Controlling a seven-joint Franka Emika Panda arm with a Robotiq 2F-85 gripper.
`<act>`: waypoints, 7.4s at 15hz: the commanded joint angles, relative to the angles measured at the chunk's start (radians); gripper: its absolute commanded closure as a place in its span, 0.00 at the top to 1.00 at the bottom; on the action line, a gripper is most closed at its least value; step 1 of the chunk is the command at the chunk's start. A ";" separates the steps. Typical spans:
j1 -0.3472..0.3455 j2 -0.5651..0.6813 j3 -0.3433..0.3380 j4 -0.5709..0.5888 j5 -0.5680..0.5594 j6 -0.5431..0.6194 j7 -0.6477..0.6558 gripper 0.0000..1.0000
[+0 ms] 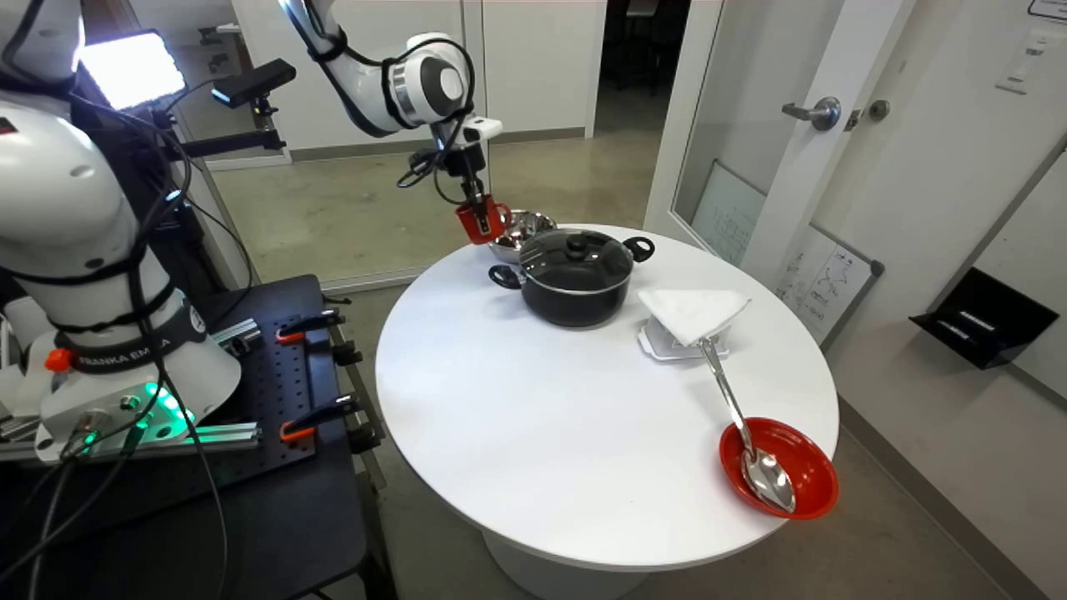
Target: Pour the contents from the orange cup into the silver bowl
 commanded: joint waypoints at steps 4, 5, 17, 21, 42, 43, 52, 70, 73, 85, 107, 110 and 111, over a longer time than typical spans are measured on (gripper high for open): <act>-0.025 0.066 0.032 0.130 -0.072 -0.012 -0.104 0.02; -0.012 0.080 0.032 0.149 -0.091 -0.015 -0.103 0.02; 0.022 0.221 0.028 0.358 -0.306 0.025 -0.068 0.02; 0.033 0.301 0.011 0.400 -0.423 0.030 -0.044 0.02; 0.000 0.369 0.132 0.469 -1.150 -0.135 0.302 0.02; -0.007 0.370 0.145 0.466 -1.180 -0.157 0.321 0.02; -0.046 0.377 0.239 0.403 -1.342 -0.354 0.412 0.02; -0.048 0.365 0.329 0.291 -1.549 -0.626 0.517 0.02; -0.048 0.367 0.330 0.277 -1.585 -0.673 0.516 0.02; -0.038 0.373 0.368 0.177 -1.709 -0.851 0.541 0.02; -0.075 0.376 0.430 0.151 -1.708 -0.848 0.512 0.07; -0.075 0.376 0.430 0.151 -1.708 -0.848 0.512 0.07; -0.075 0.376 0.430 0.151 -1.708 -0.848 0.512 0.07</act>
